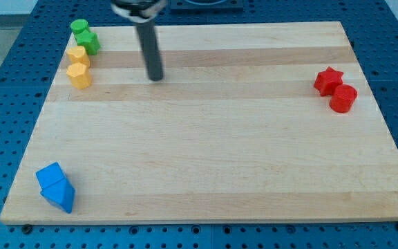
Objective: Move red star below yellow hexagon
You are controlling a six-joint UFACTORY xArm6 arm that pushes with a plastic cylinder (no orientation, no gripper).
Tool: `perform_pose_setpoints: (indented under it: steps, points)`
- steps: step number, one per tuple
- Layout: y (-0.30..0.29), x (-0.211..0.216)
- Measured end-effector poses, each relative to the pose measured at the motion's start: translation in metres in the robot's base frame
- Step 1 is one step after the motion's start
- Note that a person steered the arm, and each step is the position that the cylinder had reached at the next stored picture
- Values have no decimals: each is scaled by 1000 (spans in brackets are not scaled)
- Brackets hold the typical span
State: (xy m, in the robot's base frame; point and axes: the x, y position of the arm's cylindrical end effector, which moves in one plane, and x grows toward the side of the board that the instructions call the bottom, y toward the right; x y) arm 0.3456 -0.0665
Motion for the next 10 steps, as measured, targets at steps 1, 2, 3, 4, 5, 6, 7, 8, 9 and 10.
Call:
perform_pose_setpoints:
  steps: [1,2,3,4,5,6,7,8,9,10]
  points:
    - [84,-5]
    - [166,-16]
    - [247,-18]
    - [320,-18]
    - [375,-19]
    - [389,-7]
    - [389,1]
    - [382,8]
    - [359,16]
    - [334,20]
